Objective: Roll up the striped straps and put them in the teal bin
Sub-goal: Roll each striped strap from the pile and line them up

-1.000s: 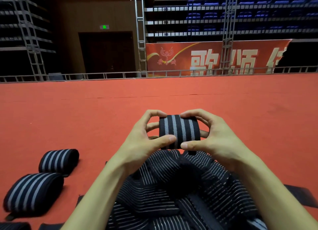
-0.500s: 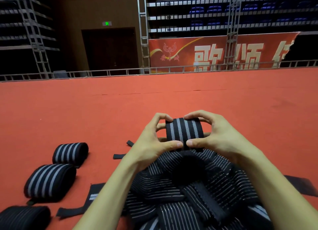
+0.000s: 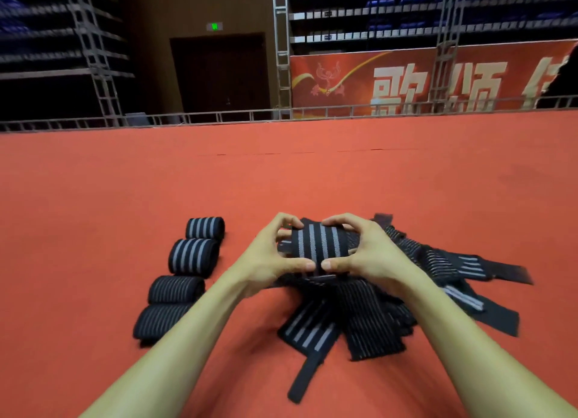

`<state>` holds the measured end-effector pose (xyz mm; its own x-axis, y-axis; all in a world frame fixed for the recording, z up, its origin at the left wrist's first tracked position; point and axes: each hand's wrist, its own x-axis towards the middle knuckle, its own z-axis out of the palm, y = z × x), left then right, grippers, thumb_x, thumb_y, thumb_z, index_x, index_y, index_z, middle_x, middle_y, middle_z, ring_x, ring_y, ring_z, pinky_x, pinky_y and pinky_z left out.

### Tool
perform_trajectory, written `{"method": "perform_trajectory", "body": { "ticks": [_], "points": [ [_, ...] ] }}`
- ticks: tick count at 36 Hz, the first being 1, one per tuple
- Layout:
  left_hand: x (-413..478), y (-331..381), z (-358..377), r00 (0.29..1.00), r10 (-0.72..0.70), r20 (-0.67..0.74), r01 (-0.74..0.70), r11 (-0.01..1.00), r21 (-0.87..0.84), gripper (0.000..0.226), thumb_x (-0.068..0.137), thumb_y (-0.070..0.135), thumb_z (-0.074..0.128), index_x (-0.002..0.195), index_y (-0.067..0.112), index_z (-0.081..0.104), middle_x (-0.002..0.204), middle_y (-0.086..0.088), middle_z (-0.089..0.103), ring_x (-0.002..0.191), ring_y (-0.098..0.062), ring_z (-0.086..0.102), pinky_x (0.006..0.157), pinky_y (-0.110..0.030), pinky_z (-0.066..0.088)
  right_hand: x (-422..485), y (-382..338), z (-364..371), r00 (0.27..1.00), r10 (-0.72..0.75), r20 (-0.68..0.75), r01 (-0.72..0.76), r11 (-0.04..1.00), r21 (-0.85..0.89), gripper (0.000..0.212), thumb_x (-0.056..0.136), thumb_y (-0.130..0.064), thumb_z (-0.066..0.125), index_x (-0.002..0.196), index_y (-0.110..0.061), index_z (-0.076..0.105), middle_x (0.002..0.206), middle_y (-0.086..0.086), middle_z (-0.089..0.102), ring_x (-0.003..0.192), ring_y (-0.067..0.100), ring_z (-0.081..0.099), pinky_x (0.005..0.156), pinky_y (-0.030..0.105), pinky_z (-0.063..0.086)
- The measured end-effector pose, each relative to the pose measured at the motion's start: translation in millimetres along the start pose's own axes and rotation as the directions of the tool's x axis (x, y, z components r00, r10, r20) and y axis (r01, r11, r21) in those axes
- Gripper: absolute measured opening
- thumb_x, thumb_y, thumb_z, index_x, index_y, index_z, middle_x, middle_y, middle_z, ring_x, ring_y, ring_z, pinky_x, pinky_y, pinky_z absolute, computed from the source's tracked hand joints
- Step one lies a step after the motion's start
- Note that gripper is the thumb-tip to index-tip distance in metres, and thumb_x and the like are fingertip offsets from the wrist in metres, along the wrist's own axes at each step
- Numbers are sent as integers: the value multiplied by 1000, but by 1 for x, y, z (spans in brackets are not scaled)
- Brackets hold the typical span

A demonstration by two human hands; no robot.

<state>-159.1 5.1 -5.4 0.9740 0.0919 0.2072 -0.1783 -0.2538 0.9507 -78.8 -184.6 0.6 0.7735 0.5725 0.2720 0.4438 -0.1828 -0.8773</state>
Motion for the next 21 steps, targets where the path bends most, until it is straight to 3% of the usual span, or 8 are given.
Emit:
{"method": "perform_trajectory", "body": {
  "ticks": [5,11,16,21],
  "points": [
    [-60,-3,-36,998,-24,-51,26,999,38,61,72,-10,81,115,18,48,122,-15,59,84,-26,73,72,-36,60,-25,-22,56,998,3,59,-2,1000,-23,67,59,-3,92,117,-25,64,109,-8,62,86,12,64,66,20,46],
    [-127,-20,-80,989,-97,-109,106,991,81,65,68,-10,84,117,17,51,118,-15,58,84,-16,71,72,-31,59,-45,-33,133,996,29,88,-22,997,-78,70,51,-16,95,112,-30,63,109,-6,65,107,19,65,86,45,57],
    [-169,-36,-110,982,-129,-137,143,985,92,64,68,-13,82,116,18,53,117,-15,57,85,-15,68,72,-27,57,-62,-38,182,993,3,120,17,986,-166,72,56,-21,95,119,-27,62,119,-9,63,114,9,56,99,29,46],
    [-193,-49,-131,977,-176,-119,185,980,71,64,71,-17,78,119,15,51,120,-17,59,83,-21,72,74,-32,58,-76,-39,215,994,41,103,-24,987,-158,72,57,-23,94,120,-30,60,122,-10,62,114,9,55,86,21,39]
  ]
}}
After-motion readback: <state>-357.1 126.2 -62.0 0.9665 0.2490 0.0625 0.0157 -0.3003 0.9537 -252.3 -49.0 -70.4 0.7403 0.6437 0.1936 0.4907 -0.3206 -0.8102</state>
